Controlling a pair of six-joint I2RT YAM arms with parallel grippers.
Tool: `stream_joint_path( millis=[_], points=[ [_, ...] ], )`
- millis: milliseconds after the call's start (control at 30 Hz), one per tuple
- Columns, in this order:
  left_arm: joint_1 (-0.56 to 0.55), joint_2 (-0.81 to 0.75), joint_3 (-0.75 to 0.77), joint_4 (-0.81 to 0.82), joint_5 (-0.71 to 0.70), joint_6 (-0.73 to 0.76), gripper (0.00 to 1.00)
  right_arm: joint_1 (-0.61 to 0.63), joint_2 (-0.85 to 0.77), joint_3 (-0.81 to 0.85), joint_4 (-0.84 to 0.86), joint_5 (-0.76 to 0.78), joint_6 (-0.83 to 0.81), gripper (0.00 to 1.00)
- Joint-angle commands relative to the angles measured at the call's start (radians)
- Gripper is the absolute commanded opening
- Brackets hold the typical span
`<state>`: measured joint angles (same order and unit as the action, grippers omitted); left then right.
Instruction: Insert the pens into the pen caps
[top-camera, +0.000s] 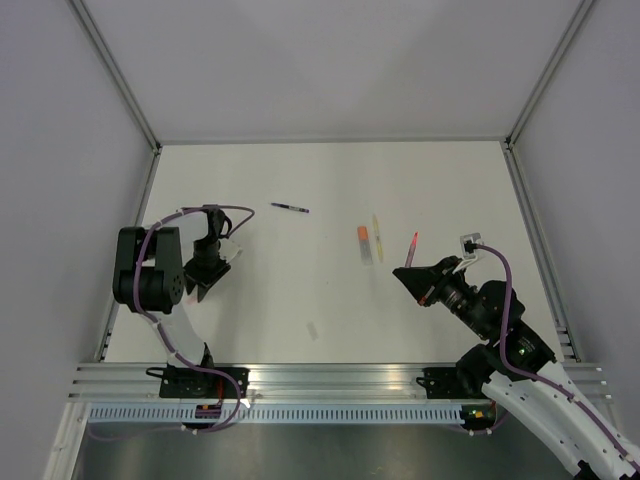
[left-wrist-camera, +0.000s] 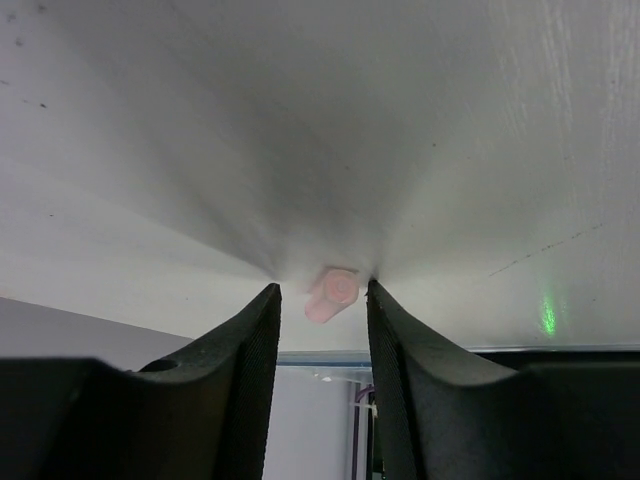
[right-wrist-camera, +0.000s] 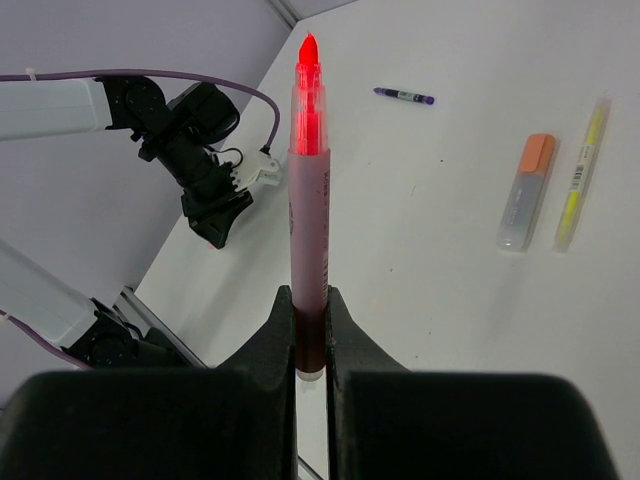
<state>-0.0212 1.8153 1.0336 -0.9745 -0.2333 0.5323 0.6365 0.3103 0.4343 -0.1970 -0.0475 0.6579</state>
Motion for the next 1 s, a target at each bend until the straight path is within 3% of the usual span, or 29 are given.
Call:
stream_joint_path(
  millis=[0, 200, 267, 300, 467, 600, 800, 967],
  points=[
    [0.001, 0.022, -0.007, 0.023, 0.011, 0.04, 0.43, -0.001, -0.013, 0.03, 0.004, 0.012, -0.012, 0.0],
    [0.001, 0.052, -0.007, 0.034, 0.023, 0.043, 0.33, -0.001, -0.025, 0.037, -0.007, 0.021, -0.017, 0.0],
    [0.001, 0.055, -0.006, 0.039, 0.028, 0.043, 0.26, 0.0, -0.027, 0.037, -0.007, 0.024, -0.02, 0.0],
    [0.001, 0.056, 0.003, 0.039, 0.034, 0.041, 0.18, -0.001, -0.028, 0.037, -0.007, 0.024, -0.02, 0.0],
    [-0.017, 0.045, 0.029, 0.046, 0.101, 0.026, 0.03, 0.0, -0.023, 0.041, -0.005, 0.028, -0.02, 0.0],
    [-0.052, 0.015, 0.074, 0.069, 0.172, -0.005, 0.02, 0.0, -0.005, 0.041, 0.008, 0.026, -0.024, 0.0],
    [-0.06, -0.12, 0.091, 0.167, 0.396, -0.101, 0.02, -0.001, 0.045, 0.034, 0.034, 0.024, -0.052, 0.0],
    [-0.072, -0.229, 0.102, 0.241, 0.629, -0.202, 0.02, 0.0, 0.131, 0.038, 0.103, -0.136, -0.147, 0.0]
  ],
)
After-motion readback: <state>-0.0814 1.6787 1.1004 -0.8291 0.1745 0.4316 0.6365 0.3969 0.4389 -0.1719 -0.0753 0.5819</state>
